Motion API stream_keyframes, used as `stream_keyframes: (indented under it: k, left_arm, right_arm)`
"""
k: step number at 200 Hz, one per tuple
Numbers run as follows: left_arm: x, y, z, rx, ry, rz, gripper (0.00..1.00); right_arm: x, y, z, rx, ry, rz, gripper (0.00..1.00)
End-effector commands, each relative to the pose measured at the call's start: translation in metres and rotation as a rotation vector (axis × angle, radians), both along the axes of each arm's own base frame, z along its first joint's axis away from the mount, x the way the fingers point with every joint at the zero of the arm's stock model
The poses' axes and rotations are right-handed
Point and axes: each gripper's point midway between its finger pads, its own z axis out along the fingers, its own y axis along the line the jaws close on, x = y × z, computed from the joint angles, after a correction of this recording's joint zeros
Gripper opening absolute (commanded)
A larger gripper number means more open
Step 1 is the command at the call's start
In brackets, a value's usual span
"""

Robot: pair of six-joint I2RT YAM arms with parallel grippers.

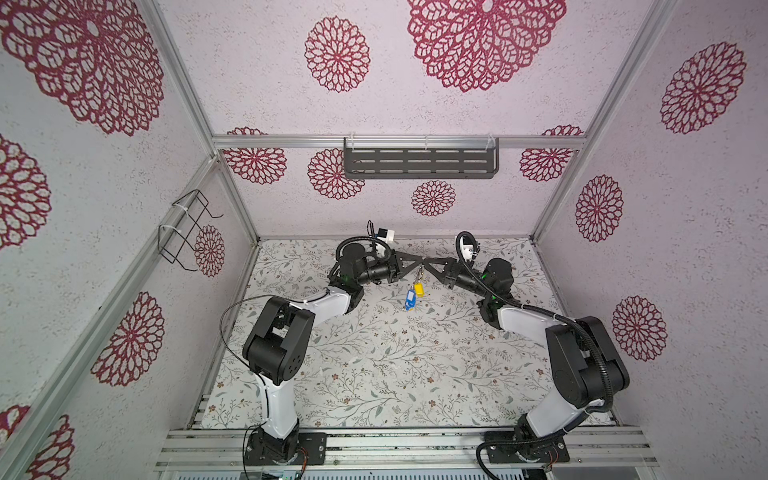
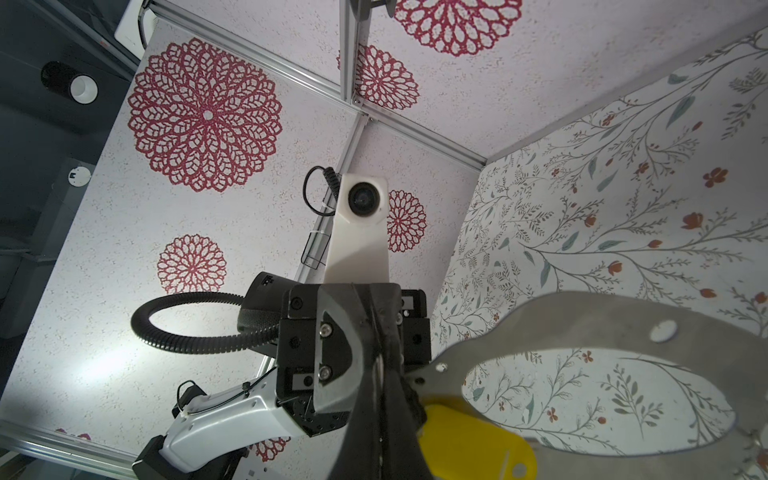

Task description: Remove the keys from the keyring

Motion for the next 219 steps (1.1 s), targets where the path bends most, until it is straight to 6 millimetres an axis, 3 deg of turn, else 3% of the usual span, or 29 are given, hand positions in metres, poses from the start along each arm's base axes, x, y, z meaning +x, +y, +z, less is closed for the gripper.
stream_keyframes:
  k: [1,19,95,119,138,175,195,219]
  left_arm:
    - [-0.016,-0.01,0.007,-0.024,-0.041,-0.067,0.11]
    - [-0.016,-0.01,0.007,-0.019,-0.037,-0.065,0.0]
    - [-0.018,-0.008,0.006,0.053,-0.052,-0.054,0.0]
    - [-0.015,-0.004,0.011,0.062,-0.06,-0.044,0.0]
    - [-0.014,-0.003,0.011,0.111,-0.053,-0.037,0.0]
    - [-0.007,0.009,0.003,0.28,-0.063,0.057,0.0]
    - [-0.006,0.011,0.004,0.301,-0.045,0.047,0.0]
    - [-0.01,0.008,0.015,0.245,-0.085,0.026,0.0]
  right_arm:
    - [0.006,0.005,0.022,0.017,-0.077,-0.028,0.0]
    - [0.007,0.006,0.02,0.015,-0.068,-0.038,0.0]
    - [0.006,-0.002,0.011,-0.075,-0.058,-0.074,0.0]
    - [0.002,-0.02,0.006,-0.158,-0.076,-0.114,0.3]
    - [-0.005,-0.036,-0.003,-0.249,-0.093,-0.146,0.44]
    - [-0.018,-0.052,-0.034,-0.502,-0.153,-0.185,0.45]
    - [-0.01,-0.061,-0.046,-0.627,-0.157,-0.271,0.45]
    - [-0.008,-0.051,-0.048,-0.701,-0.227,-0.29,0.44]
